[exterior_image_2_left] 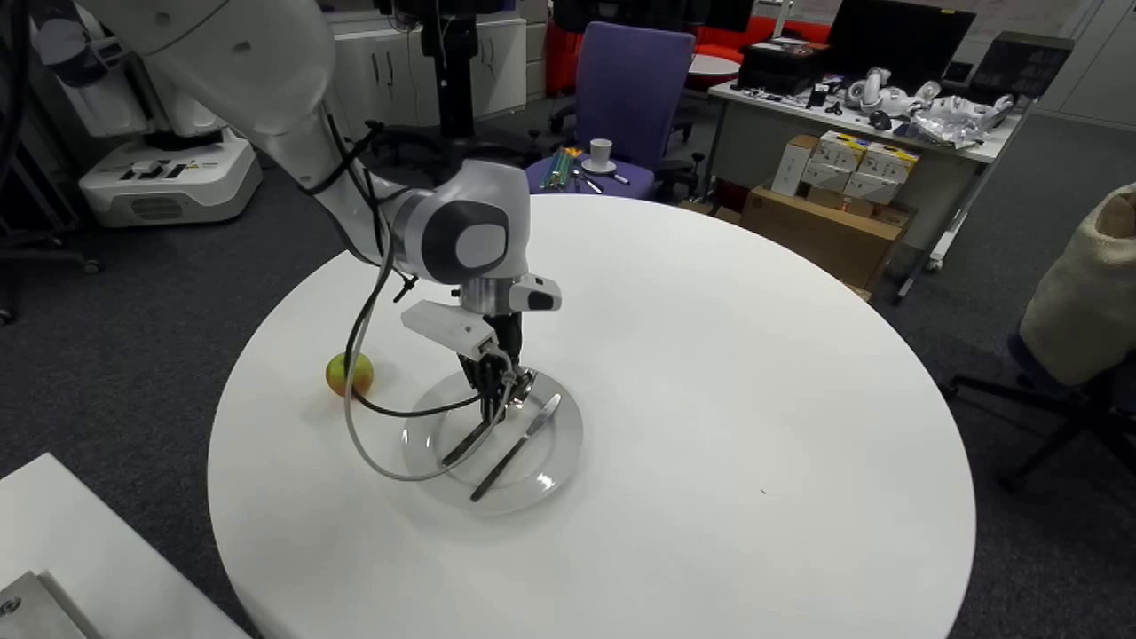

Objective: Put the silver fork on the white plate.

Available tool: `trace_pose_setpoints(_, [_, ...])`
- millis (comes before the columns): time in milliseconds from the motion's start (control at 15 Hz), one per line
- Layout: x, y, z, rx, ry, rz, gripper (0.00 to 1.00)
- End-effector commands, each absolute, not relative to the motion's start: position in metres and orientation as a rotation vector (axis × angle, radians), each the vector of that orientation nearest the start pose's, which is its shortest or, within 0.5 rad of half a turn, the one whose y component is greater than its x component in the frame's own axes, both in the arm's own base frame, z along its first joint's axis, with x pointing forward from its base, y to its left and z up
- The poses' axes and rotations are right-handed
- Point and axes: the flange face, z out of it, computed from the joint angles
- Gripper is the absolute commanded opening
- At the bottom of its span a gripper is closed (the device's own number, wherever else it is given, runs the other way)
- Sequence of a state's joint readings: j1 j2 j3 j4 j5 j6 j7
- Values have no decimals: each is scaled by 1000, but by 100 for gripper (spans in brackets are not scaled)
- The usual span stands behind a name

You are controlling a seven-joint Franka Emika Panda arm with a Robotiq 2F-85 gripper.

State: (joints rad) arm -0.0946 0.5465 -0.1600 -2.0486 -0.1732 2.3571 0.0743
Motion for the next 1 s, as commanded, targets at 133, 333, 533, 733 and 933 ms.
trace_pose_setpoints(133, [551, -152, 154, -3243, 272, 382, 3])
trace_pose_setpoints(333, [551, -152, 151, -3240, 269, 385, 3])
trace_pose_setpoints(533, [552, -152, 149, -3239, 268, 386, 3])
trace_pose_setpoints(733, [552, -152, 149, -3238, 270, 384, 3])
trace_pose_setpoints(933, [552, -152, 149, -3239, 271, 382, 3])
